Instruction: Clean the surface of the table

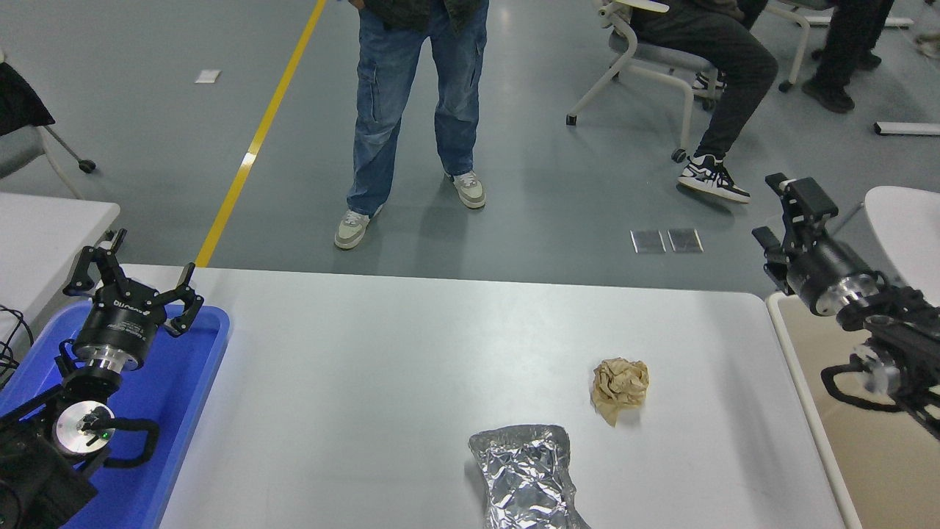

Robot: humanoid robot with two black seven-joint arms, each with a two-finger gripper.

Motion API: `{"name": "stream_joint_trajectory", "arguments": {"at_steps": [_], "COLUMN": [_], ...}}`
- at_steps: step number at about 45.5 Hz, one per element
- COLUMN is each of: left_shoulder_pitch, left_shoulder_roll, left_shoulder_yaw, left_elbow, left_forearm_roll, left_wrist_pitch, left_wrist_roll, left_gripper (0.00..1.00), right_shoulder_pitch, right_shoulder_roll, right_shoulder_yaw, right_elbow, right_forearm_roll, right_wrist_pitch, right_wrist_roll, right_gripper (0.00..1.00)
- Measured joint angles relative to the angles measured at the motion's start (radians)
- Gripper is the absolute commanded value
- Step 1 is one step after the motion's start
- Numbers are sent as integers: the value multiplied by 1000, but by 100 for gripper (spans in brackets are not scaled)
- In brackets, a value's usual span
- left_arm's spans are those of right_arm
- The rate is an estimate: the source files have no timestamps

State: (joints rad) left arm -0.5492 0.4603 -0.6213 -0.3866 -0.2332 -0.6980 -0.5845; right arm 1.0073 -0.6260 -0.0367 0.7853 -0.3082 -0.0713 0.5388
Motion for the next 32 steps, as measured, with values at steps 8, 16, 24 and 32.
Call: {"name": "stream_joint_trajectory", "arguments": {"at_steps": [8, 16, 24, 32], "left_shoulder_pitch": [0, 0, 0, 0], "left_shoulder_roll": [0, 0, 0, 0], "left_shoulder_yaw": [0, 0, 0, 0], "left_elbow": [0, 0, 0, 0], "left_forearm_roll": [0, 0, 0, 0], "left_wrist_pitch": [0, 0, 0, 0], "left_wrist_roll": [0, 0, 0, 0], "left_gripper": [100, 100, 100, 100], "right_shoulder_pitch": [155, 252, 296, 332], "right_shoulder_roll": [15, 31, 45, 19], "right_shoulder_yaw": [-211, -338, -390, -436], "right_elbow": [-1, -4, 5, 73], "right_forearm_roll": [-38, -180, -354, -526], "right_wrist_pitch": [88, 202, 294, 370], "right_wrist_roll": [-18, -39, -47, -48], "right_gripper": [98, 98, 98, 98]}}
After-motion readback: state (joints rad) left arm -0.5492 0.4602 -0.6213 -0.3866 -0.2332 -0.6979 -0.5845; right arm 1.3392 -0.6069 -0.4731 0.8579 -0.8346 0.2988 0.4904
